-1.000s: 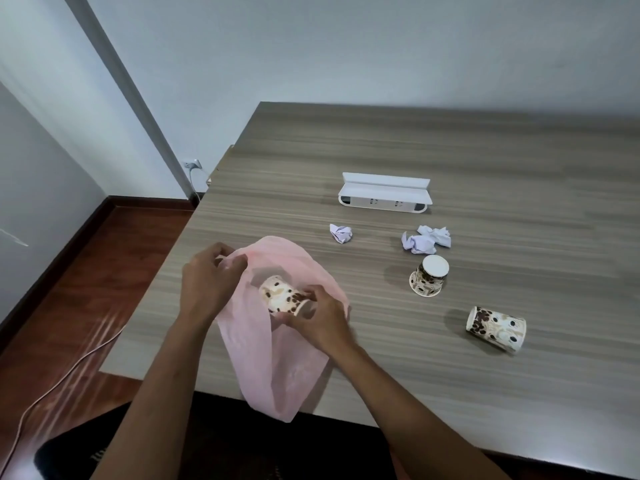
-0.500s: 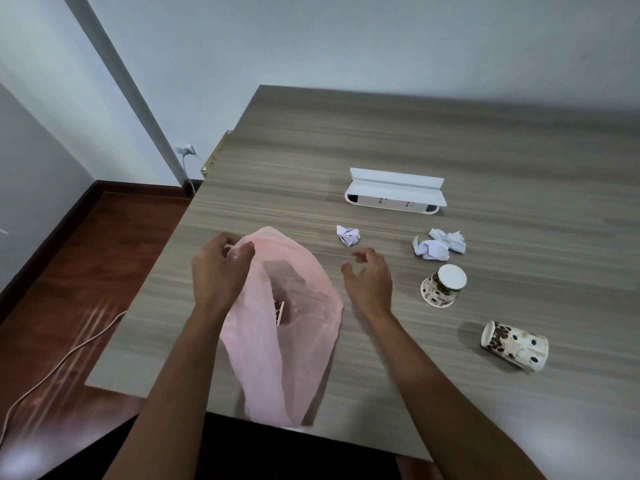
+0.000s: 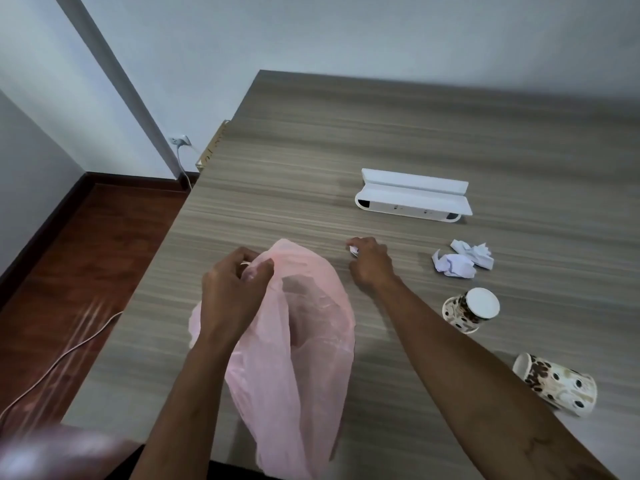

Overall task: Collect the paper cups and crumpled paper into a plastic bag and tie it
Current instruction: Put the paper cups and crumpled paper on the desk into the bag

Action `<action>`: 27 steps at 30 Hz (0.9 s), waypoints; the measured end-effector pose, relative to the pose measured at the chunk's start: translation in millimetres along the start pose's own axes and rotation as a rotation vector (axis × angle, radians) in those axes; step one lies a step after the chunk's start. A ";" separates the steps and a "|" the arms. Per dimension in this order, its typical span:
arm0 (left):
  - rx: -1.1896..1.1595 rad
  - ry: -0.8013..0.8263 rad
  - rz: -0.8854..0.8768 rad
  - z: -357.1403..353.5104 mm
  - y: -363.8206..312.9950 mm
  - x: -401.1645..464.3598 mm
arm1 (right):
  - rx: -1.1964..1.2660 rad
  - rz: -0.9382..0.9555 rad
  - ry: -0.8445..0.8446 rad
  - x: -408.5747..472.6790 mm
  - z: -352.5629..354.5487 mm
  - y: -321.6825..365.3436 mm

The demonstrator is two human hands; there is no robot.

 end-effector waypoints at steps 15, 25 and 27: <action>0.044 0.116 -0.091 -20.3 -40.1 -22.0 | 0.794 0.043 -0.131 -188.8 7.0 -2.5; -0.017 0.223 -0.209 -41.2 -93.9 -64.4 | 0.899 0.076 0.083 -208.6 -10.7 78.9; 0.010 0.196 -0.221 -39.5 -93.8 -59.3 | 0.783 0.129 0.110 -213.5 -11.6 69.2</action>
Point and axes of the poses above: each hand's wrist, its own x-axis towards the middle knuckle, its own z-axis out of the back of the hand, y = z × x, the point moved 10 cm from there along x, towards the middle knuckle, and after that the axes turned 5 degrees about y, right-handed, at the moved point
